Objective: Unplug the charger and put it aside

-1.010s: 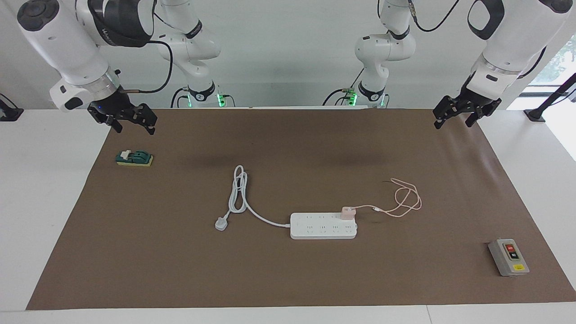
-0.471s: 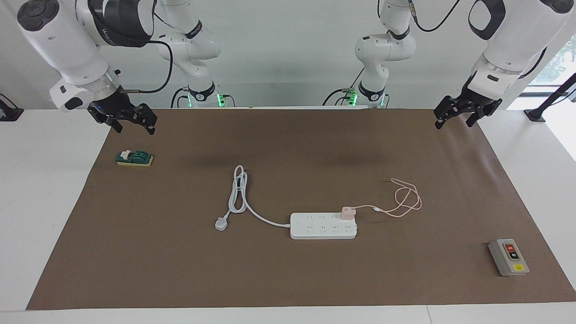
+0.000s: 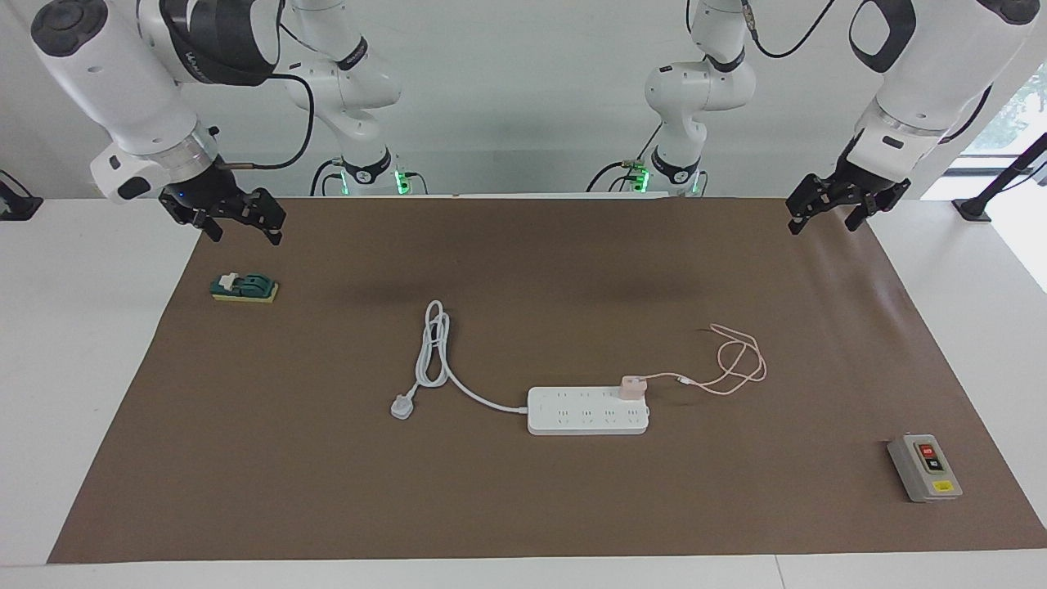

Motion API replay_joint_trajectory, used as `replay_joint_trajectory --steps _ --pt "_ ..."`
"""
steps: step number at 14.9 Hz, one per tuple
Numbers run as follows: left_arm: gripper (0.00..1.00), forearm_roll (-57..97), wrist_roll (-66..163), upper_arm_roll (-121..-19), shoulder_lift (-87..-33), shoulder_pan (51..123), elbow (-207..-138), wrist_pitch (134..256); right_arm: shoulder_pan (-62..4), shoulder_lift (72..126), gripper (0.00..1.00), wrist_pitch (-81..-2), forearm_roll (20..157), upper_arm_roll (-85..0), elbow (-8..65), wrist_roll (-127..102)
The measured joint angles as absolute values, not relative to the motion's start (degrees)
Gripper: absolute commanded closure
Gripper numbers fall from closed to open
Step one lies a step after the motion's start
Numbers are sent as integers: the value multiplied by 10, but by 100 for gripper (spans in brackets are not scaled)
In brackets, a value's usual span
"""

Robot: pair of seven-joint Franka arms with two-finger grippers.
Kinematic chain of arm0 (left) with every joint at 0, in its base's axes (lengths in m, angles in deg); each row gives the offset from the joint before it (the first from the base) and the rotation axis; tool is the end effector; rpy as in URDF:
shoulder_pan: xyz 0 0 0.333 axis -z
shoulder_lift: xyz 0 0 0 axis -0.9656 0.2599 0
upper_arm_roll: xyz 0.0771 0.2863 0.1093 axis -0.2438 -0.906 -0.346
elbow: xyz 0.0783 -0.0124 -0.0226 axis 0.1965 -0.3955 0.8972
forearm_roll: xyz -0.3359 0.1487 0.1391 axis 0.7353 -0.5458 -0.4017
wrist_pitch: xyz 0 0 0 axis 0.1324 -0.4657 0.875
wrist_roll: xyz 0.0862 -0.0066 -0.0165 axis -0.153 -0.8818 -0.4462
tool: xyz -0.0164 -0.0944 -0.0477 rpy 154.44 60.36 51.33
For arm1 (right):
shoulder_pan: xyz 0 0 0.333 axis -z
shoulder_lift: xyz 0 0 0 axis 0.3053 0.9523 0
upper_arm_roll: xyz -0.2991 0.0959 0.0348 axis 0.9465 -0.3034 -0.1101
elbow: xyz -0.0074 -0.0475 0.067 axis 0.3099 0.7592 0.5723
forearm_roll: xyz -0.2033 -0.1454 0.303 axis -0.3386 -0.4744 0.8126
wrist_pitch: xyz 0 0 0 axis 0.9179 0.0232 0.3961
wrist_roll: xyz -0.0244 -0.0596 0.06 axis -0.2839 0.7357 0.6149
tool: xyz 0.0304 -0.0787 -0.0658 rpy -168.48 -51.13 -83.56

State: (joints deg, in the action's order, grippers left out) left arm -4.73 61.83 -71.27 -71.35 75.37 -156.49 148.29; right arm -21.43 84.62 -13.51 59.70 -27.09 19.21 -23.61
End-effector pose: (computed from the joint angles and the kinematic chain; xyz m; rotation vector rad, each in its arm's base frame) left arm 0.5470 -0.0225 0.6132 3.1276 0.0031 -0.0116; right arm 0.5531 -0.0390 0.5833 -3.1045 0.1920 0.1485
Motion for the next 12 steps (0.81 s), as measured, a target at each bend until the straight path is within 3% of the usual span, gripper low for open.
replay_joint_trajectory --steps 7,12 --pt "0 -47 396 -709 -713 765 -1567 1501 -215 846 0 -135 597 -271 192 -236" --pt "0 -47 167 -708 -705 810 -1576 1512 -217 846 0 -135 597 -273 193 -257"
